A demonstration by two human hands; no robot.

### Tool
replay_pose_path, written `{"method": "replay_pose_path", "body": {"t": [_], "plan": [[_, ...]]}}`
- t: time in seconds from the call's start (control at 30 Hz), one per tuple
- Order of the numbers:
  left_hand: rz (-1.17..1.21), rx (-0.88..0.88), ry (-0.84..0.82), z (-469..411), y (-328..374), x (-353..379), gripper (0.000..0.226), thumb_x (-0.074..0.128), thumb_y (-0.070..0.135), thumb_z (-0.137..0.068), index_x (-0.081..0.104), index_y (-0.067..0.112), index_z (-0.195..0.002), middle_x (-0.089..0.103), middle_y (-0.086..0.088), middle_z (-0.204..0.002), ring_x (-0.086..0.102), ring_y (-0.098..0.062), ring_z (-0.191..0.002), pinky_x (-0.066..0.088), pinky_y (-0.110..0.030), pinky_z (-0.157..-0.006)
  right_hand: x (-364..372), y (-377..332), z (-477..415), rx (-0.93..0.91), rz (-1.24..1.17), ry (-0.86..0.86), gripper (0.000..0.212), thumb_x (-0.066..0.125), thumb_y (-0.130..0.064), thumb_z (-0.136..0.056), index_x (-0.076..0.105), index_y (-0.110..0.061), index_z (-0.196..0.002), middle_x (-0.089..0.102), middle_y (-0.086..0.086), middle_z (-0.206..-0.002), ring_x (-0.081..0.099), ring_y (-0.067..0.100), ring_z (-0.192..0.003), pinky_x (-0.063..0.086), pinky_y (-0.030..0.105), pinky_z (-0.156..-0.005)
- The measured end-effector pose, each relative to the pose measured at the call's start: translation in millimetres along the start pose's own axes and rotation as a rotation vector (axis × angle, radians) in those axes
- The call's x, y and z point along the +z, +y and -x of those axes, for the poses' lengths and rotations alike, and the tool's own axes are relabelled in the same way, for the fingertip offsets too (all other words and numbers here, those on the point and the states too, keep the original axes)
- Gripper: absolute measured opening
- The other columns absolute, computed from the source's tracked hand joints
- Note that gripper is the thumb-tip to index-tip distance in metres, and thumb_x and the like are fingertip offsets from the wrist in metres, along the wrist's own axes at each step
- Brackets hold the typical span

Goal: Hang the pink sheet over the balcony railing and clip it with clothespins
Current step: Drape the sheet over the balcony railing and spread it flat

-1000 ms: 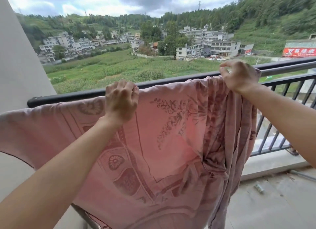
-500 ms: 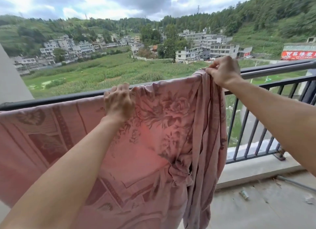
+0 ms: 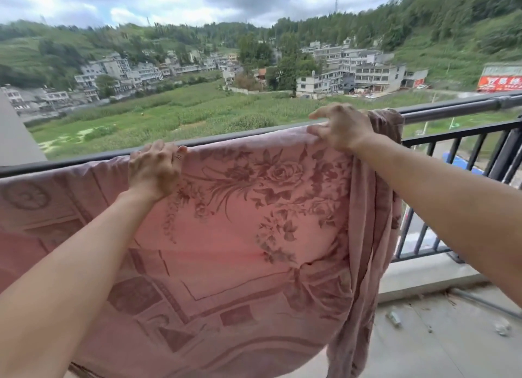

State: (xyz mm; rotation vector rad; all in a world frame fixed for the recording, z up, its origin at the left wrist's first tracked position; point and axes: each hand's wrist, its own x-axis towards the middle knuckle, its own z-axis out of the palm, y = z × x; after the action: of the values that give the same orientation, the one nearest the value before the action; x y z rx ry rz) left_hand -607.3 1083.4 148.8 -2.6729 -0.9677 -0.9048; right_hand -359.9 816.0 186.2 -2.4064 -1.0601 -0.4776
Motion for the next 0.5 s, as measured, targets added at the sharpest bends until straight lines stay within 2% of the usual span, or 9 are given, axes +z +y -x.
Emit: {"method": "replay_pose_path", "body": {"t": [0.07,0.13,0.2,0.27,0.33,0.4,0.5], "plan": [[-0.01,0.002,0.002,0.2,-5.1,-5.3,0.053,0.025,0.047,-0.102,0.06,0.012,-0.12,0.057,-0.017,-0.121,0.05,-0.038,-0.112,0.034,-0.048,-0.096,4.8,-6.9,-3.0,-0.031,-0.08,0.014,0.024,0.066,-0.042,-0.089,0.074,-0.028,-0.107,0.073,-0.002,-0.113,0.066,0.022,-0.102,0.053,0.035,-0.085],[-0.02,0.014,0.006,1.0,-8.7,-8.4,0.051,0.026,0.046,-0.102,0.06,0.012,-0.118,0.058,-0.016,-0.12,0.051,-0.037,-0.111,0.035,-0.048,-0.094,3.8,-2.7,-6.0,-0.012,-0.096,0.078,0.019,0.068,-0.037,-0.089,0.077,-0.025,-0.1,0.076,-0.003,-0.102,0.068,0.019,-0.092,0.054,0.031,-0.076],[-0.035,0.02,0.013,0.1,-9.4,-8.9,0.05,0.026,0.046,-0.102,0.06,0.012,-0.117,0.058,-0.015,-0.119,0.051,-0.037,-0.11,0.035,-0.049,-0.092,2.0,3.5,-12.0,0.004,-0.079,0.079,0.022,0.066,-0.04,-0.09,0.078,-0.022,-0.095,0.076,-0.002,-0.093,0.068,0.02,-0.084,0.052,0.029,-0.07],[-0.044,0.005,-0.004,-3.4,-14.7,-6.1,0.052,0.024,0.047,-0.102,0.061,0.013,-0.116,0.059,-0.015,-0.119,0.052,-0.036,-0.111,0.035,-0.049,-0.093,-0.6,8.5,-18.0,0.051,-0.118,0.092,0.034,0.061,-0.048,-0.091,0.075,-0.017,-0.089,0.074,0.001,-0.084,0.068,0.024,-0.08,0.053,0.031,-0.068],[-0.035,-0.037,0.0,-8.8,-16.8,-4.3,0.053,0.023,0.046,-0.101,0.062,0.013,-0.112,0.06,-0.015,-0.116,0.053,-0.035,-0.108,0.035,-0.049,-0.093,-7.1,26.8,-22.5,0.171,-0.126,0.17,0.042,0.057,-0.057,-0.089,0.072,-0.018,-0.097,0.073,0.003,-0.1,0.066,0.027,-0.095,0.05,0.033,-0.076],[-0.013,-0.046,0.06,-14.5,-3.8,-5.9,0.045,0.027,0.039,-0.1,0.062,0.011,-0.104,0.061,-0.016,-0.11,0.055,-0.035,-0.101,0.036,-0.048,-0.092,-12.4,50.6,-22.4,0.328,-0.025,0.205,0.051,0.056,-0.064,-0.085,0.066,-0.022,-0.112,0.066,0.009,-0.121,0.058,0.031,-0.112,0.047,0.039,-0.09],[0.143,0.13,0.141,-21.9,63.9,-12.4,0.029,0.038,0.028,-0.099,0.061,0.011,-0.103,0.062,-0.013,-0.109,0.055,-0.031,-0.096,0.035,-0.043,-0.09,-10.4,61.6,-18.0,0.464,0.046,0.171,0.064,0.054,-0.072,-0.081,0.063,-0.018,-0.114,0.059,0.016,-0.123,0.051,0.036,-0.116,0.045,0.042,-0.091]]}}
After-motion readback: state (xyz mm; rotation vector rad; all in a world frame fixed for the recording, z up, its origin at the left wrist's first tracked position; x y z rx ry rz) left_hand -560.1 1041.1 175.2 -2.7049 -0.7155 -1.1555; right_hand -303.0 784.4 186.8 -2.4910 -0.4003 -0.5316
